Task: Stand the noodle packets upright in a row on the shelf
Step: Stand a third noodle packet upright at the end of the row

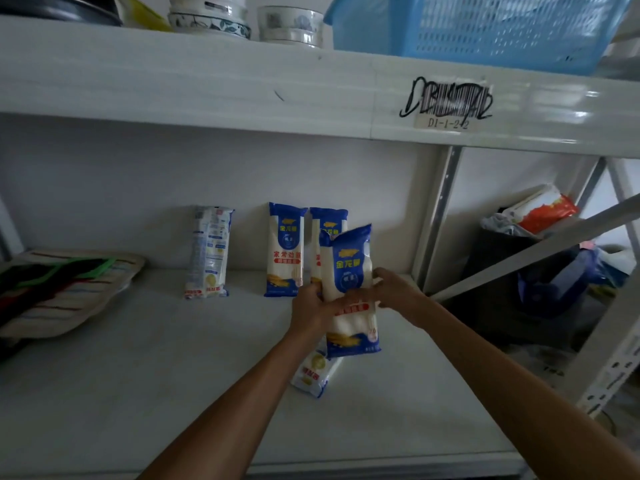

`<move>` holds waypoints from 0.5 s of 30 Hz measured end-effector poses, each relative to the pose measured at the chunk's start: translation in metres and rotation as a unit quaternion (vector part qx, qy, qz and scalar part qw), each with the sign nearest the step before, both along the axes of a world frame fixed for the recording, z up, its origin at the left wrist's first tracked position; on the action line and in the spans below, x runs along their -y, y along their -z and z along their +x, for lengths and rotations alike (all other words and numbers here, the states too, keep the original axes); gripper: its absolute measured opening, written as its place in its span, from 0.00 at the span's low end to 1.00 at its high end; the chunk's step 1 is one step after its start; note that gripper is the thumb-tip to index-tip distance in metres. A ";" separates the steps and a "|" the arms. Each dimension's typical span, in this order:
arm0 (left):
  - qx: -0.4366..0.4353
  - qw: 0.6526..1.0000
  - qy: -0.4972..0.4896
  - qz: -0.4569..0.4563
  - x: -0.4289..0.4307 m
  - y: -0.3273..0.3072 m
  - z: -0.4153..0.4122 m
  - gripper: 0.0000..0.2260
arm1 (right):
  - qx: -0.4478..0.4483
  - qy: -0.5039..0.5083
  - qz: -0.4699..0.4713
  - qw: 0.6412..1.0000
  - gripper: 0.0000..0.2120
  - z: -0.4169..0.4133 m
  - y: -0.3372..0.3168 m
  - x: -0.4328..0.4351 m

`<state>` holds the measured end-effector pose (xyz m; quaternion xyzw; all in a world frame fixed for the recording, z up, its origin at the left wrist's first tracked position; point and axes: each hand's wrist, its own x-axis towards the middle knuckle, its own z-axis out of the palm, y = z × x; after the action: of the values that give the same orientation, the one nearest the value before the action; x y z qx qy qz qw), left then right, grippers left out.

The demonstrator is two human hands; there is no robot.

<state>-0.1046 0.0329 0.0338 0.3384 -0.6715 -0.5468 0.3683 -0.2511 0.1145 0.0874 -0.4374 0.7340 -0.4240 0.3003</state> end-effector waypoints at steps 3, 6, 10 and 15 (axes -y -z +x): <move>-0.052 0.998 -0.034 -0.010 0.002 -0.003 0.000 0.20 | 0.012 0.035 0.036 0.999 0.27 -0.009 -0.011 -0.002; -0.084 0.995 -0.043 -0.033 -0.001 -0.016 -0.002 0.20 | 0.142 -0.029 0.048 0.988 0.28 -0.006 -0.015 -0.013; -0.080 0.995 -0.051 -0.038 -0.006 -0.019 -0.005 0.19 | 0.058 -0.038 0.034 0.997 0.20 -0.006 -0.010 -0.016; -0.062 0.997 -0.042 0.011 -0.008 -0.012 -0.008 0.13 | -0.221 -0.033 0.094 0.970 0.29 0.000 0.001 -0.008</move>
<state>-0.1122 0.0407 0.0459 0.3356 -0.6265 -0.5579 0.4285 -0.2508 0.1228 0.0861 -0.5140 0.8038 -0.2358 0.1846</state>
